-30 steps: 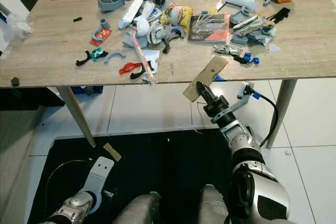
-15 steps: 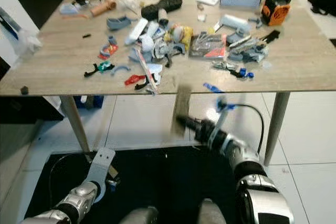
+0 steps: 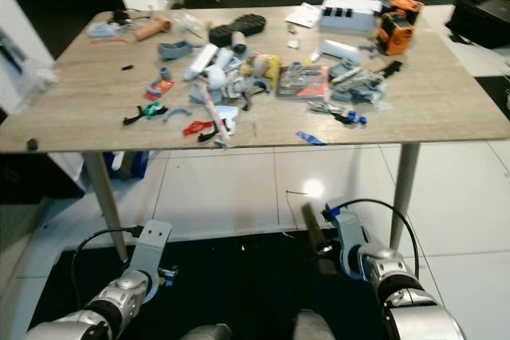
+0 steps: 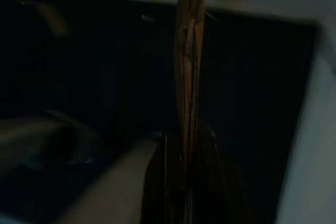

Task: Picking trash to rubbish bin

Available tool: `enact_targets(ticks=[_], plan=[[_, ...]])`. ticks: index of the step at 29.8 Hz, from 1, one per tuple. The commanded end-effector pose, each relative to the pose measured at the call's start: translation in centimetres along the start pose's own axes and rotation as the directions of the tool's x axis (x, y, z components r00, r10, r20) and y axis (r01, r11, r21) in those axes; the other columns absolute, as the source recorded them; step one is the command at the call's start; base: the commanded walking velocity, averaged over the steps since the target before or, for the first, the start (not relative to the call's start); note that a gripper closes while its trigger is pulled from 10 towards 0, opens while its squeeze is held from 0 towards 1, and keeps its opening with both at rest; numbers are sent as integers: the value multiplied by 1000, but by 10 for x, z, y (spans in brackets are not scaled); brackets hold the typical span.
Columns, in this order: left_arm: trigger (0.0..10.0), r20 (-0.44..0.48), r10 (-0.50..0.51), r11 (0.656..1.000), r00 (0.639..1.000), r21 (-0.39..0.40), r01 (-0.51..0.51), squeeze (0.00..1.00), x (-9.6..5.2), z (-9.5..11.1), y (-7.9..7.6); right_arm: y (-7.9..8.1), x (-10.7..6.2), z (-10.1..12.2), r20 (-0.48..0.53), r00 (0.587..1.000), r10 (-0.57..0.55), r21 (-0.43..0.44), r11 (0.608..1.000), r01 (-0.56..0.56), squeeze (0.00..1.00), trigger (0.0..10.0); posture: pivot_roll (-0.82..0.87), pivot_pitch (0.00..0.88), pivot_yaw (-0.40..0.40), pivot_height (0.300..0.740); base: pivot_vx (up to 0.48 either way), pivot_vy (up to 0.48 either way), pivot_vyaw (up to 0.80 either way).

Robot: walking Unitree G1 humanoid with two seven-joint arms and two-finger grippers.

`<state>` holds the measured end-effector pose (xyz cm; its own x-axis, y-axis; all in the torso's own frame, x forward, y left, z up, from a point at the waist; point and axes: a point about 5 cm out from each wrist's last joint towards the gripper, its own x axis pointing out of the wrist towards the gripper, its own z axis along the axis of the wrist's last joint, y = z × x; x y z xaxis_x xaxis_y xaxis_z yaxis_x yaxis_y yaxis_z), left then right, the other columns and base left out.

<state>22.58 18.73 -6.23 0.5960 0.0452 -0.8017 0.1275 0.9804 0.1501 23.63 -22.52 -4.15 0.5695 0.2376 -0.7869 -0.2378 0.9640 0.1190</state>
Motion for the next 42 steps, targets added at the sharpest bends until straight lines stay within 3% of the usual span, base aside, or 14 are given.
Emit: enact_targets(ticks=[1, 2, 3, 6, 7, 11, 12, 15, 20, 22, 25, 33, 42], plan=[[10000, -40, 5, 1000, 999, -18, -6, 0, 0, -7, -1, -2, 0, -8, -10, 998, -62, 63, 996, 63, 0, 10000, -16, 0, 17, 740, 0, 0, 0], [10000, -45, 7, 1000, 999, -17, -8, 0, 0, -7, -1, -5, -1, -14, 4, 993, -119, 158, 980, 117, 0, 10000, -7, 0, 10, 740, 0, 0, 0], [10000, -61, 12, 1000, 998, -2, -12, 0, 0, -7, 0, -11, -5, -31, -5, 969, -246, 337, 912, 233, 0, 10000, -3, 0, 10, 740, 0, 0, 0], [10000, -73, 15, 1000, 997, 9, -14, 0, 0, -8, 1, -13, -8, -45, -39, 955, -295, 385, 877, 287, 0, 10000, -3, 0, 10, 740, 0, 0, 0], [10000, -79, 21, 1000, 997, 0, -21, 0, 0, -8, 1, -9, -8, -57, -80, 956, -281, 306, 906, 292, 0, 10000, 3, 0, 0, 740, 0, 0, 0], [10000, -82, 23, 1000, 996, -6, -23, 0, 0, -7, 2, -5, -9, -68, -121, 955, -271, 245, 924, 293, 0, 10000, 6, 0, -5, 740, 0, 0, 0], [10000, -87, 17, 1000, 996, 1, -17, 0, 0, -6, 1, -2, -11, -81, -167, 948, -270, 201, 932, 301, 0, 10000, 10, 0, -9, 740, 0, 0, 0], [10000, -96, 1, 1000, 995, 23, 1, 0, 0, -6, 0, 3, -13, -94, -216, 939, -266, 134, 945, 299, 0, 10000, 12, 0, -10, 740, 0, 0, 0], [10000, -115, -5, 989, 993, 149, 22, 0, 0, -2, 1, 7, -15, -108, -280, 916, -288, 55, 948, 315, 0, 10000, 12, 0, -12, 740, 0, 0, 0], [10000, -115, -8, 987, 993, 159, 26, 0, 0, -1, 1, 7, -15, -109, -284, 914, -291, 56, 946, 318, 0, 10000, 12, 0, -12, 740, 0, 0, 0], [10000, -107, -19, 978, 994, 206, 41, 0, 1, 3, 0, 1, -17, -106, -292, 904, -312, -22, 947, 320, 0, 10000, 8, 0, -9, 740, 0, 0, 775], [10000, -104, -10, 989, 995, 146, 25, 0, 1, 4, -1, -1, -14, -95, -267, 907, -325, -52, 945, 323, 0, 10000, 2, 0, -10, 740, 0, 0, 775], [10000, -102, -14, 990, 995, 138, 28, 0, 1, 4, -2, 1, -15, -100, -280, 902, -329, -72, 944, 322, 0, 10000, 3, 0, -14, 740, 0, 0, 775]])
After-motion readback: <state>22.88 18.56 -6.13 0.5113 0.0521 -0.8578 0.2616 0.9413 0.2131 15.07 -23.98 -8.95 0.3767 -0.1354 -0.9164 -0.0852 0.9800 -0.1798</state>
